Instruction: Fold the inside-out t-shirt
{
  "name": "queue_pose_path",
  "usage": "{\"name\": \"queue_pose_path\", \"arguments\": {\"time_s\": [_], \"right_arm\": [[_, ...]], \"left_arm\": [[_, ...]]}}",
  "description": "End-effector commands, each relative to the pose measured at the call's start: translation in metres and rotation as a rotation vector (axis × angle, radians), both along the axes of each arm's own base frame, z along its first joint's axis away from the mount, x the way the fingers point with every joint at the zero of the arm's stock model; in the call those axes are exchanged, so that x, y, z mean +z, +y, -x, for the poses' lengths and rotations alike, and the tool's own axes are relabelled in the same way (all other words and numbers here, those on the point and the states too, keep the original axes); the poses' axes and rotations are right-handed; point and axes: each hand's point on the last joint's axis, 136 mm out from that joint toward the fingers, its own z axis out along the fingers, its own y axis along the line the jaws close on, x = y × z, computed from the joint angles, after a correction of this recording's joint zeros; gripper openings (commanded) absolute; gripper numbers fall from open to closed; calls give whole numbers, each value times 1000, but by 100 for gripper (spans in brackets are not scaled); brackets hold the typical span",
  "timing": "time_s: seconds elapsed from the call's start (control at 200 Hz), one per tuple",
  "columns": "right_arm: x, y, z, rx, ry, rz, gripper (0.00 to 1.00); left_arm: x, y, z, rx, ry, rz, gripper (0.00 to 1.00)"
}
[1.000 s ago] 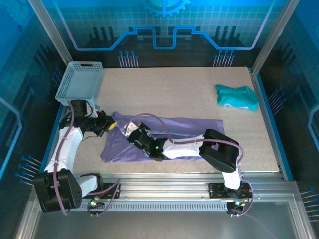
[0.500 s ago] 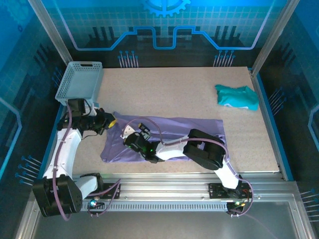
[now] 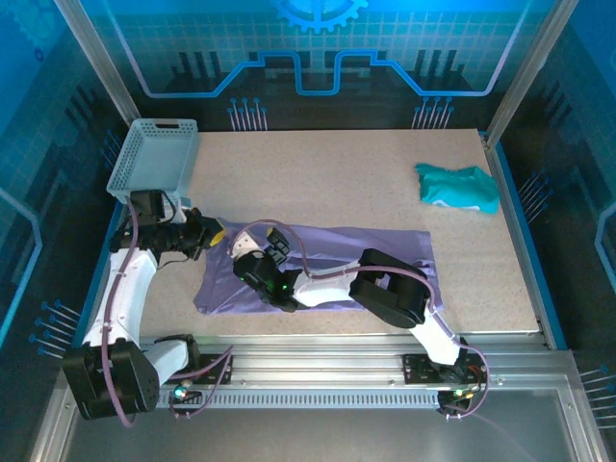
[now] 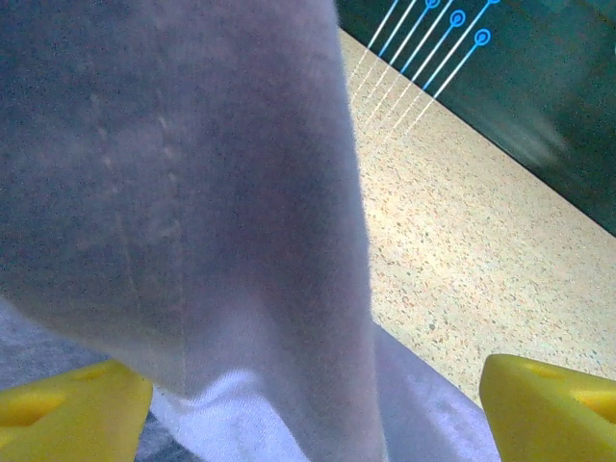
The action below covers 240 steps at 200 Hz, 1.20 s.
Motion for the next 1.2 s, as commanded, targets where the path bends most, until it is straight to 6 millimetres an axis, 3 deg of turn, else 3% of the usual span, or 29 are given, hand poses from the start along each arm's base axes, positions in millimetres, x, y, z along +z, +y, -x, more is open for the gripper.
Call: {"name": "queue_pose_path", "arguments": {"time_s": [0.0, 0.165, 0.53, 0.76, 0.975, 1.195], "right_arm": [[3, 12, 8, 19, -11, -75, 89], [9, 19, 12, 53, -1, -157, 90], [17, 18, -12, -30, -50, -231, 91], [14, -3, -24, -136, -74, -181, 92], [18, -32, -18, -194, -82, -131, 91], [23, -40, -9, -168, -69, -75, 88]], "left_arm": [[12, -2, -1, -8, -25, 22, 0], [7, -2, -2, -9, -20, 21, 0], [0, -1, -4, -8, -4, 23, 0], [-5, 0, -7, -7, 3, 24, 0], [-8, 2, -7, -5, 3, 9, 0], [-14, 4, -7, -5, 13, -8, 0]]}}
